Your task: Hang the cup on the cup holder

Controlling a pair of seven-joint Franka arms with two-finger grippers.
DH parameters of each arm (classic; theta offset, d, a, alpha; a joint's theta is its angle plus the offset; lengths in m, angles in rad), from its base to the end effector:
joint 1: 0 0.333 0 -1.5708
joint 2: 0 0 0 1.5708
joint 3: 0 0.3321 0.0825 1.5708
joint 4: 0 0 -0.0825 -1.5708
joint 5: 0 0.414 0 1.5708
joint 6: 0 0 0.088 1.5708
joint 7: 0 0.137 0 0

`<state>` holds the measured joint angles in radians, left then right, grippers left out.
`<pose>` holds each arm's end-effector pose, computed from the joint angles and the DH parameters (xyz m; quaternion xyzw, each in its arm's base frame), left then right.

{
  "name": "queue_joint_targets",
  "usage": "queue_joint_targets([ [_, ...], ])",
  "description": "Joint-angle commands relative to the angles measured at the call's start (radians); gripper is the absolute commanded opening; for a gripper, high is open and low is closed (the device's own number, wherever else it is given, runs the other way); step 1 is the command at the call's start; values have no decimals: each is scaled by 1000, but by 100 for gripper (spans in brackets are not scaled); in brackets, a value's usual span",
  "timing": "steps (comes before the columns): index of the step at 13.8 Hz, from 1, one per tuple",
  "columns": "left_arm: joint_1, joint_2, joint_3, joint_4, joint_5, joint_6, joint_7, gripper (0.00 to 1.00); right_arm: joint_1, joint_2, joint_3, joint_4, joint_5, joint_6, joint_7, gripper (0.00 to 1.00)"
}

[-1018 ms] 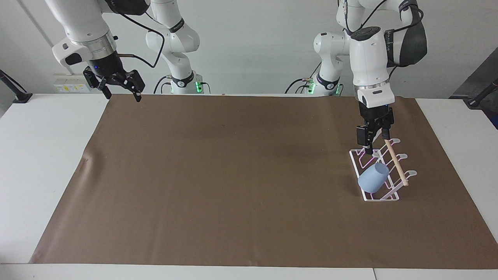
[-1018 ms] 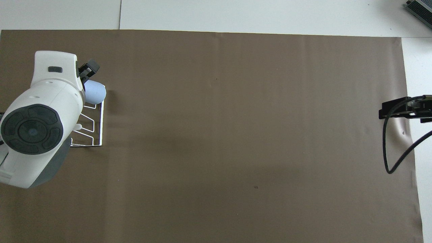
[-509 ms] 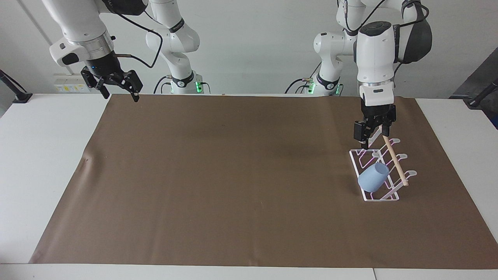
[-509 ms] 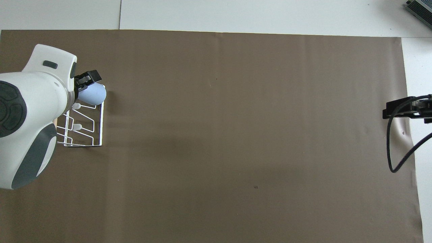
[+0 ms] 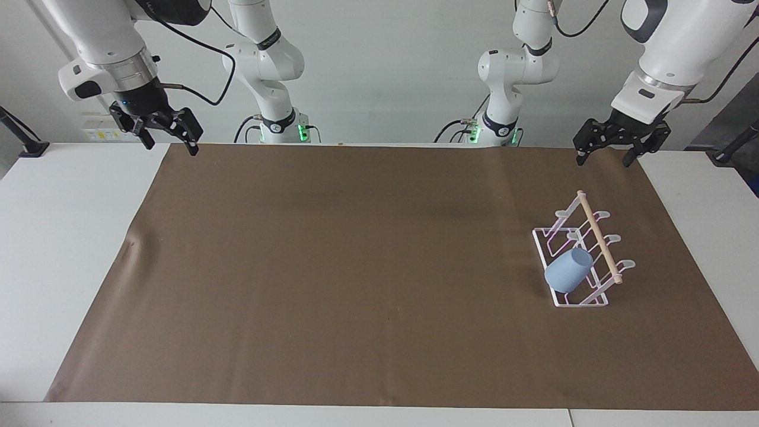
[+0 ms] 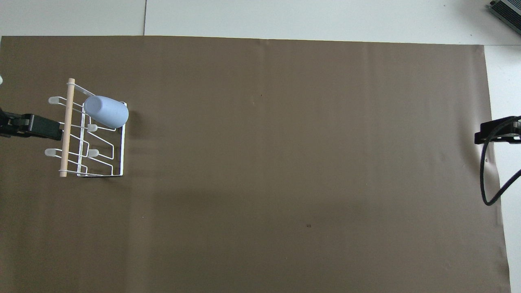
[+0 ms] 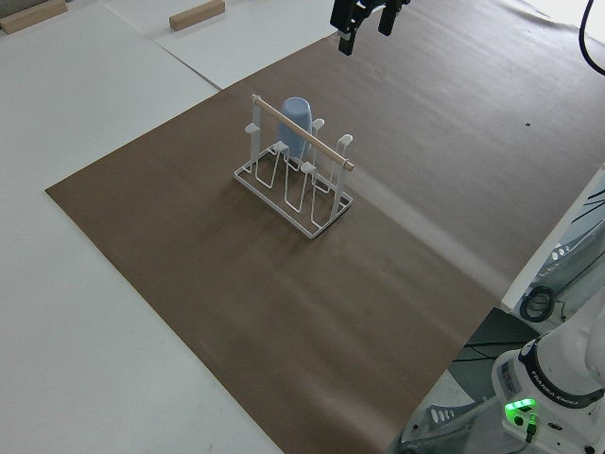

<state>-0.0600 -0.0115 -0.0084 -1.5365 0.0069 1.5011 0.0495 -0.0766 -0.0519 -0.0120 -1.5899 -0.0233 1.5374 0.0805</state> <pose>0.5719 -0.0382 0.6283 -0.9982 0.0587 0.0119 0.0036 0.5616 -0.0533 0.6279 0.9963 -0.0848 -0.0003 0.0113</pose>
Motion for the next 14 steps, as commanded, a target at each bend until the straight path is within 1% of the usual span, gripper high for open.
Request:
queue_joint_targets([
  [1, -11, 57, 21, 107, -18, -105, 27, 100, -9, -20, 4, -24, -17, 9, -22, 100],
  [7, -12, 44, 19, 104, -27, -119, 26, 100, -2, -20, 4, -27, -6, 32, -21, 100],
  [11, 0, 21, 12, 70, -27, -110, 23, 100, -8, -20, 4, -28, -6, 29, -25, 100],
  [14, 0, -13, 4, 7, -27, -70, 23, 100, -8, -22, 4, -28, -6, 14, -25, 100],
])
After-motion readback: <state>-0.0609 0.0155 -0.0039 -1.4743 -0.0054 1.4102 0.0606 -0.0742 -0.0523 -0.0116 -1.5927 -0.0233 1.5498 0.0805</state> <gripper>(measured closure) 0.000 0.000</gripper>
